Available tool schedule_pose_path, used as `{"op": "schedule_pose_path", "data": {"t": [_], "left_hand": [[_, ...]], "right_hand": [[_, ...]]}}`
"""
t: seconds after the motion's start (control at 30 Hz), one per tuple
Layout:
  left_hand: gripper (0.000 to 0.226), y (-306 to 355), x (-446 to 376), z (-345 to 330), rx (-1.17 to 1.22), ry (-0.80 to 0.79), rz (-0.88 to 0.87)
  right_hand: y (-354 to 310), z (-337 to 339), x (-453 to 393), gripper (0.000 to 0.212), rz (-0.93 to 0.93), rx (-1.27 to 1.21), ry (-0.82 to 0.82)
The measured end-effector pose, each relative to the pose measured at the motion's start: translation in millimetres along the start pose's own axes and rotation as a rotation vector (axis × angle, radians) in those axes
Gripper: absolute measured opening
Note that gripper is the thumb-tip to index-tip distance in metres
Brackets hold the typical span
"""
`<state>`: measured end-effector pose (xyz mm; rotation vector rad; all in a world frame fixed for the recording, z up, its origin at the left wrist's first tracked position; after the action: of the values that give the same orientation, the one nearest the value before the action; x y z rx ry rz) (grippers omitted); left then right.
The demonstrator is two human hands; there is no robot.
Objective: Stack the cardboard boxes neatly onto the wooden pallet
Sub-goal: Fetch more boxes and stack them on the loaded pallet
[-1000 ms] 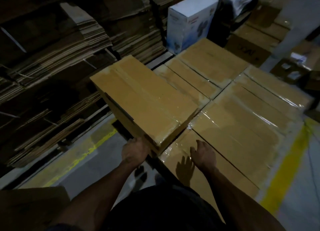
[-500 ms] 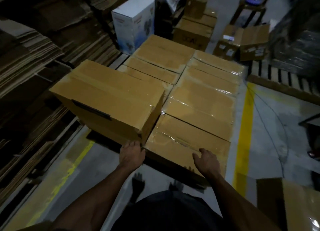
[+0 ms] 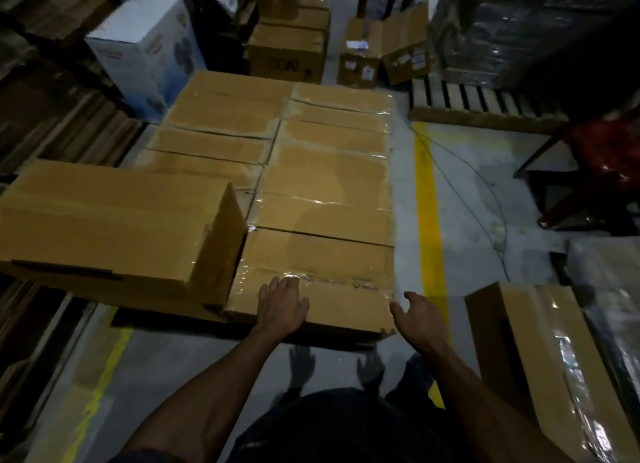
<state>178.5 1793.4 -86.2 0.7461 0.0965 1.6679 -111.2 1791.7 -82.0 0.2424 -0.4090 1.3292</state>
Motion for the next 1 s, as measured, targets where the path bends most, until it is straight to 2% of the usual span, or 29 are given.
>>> {"op": "schedule_pose_path", "data": {"t": [0.2,0.37,0.6,0.7,0.8,0.9,1.0], "left_hand": [[0.051,108.3,-37.8,-48.9,-0.028,0.003,-0.020],[0.056,221.8,-81.7,-91.7,-0.002,-0.029,0.053],[0.050,360.8,-135.5,-102.1,-0.020,-0.003,0.035],[0.052,391.9,-161.5,-110.2,-0.016,-0.035,0.029],[0.063,416.9,-188.9,-113.3,-0.009,-0.055,0.028],[0.061,435.2,-224.6,-108.3,-0.003,-0.036,0.039],[0.069,448.7,-273.2,-97.3,0.039,-0.012,0.057]], "right_hand": [[81.2,23.9,-75.2,0.059,0.027,-0.055,0.022],[167.1,68.8,-152.9,0.058,0.114,-0.028,-0.029],[270.3,144.6,-226.9,0.058,0.086,-0.074,-0.024],[289.5,165.3,-250.6,0.059,0.088,-0.101,-0.006],[298.0,181.6,-278.4,0.060,0.105,-0.100,0.001],[296.8,196.3,-309.7,0.062,0.117,-0.110,-0.007],[288.9,209.7,-354.1,0.063,0.143,-0.106,0.000]]}}
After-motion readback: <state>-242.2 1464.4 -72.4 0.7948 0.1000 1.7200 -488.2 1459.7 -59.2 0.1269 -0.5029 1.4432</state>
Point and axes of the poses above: each hand's wrist, its own x-axis away from the middle knuckle, its own z-axis out of the back of the hand, y = z × x, the point moved 8 cm from there along -x, towards the middle knuckle, and after that the axes turned 15 degrees about x, right-handed, at the moved point
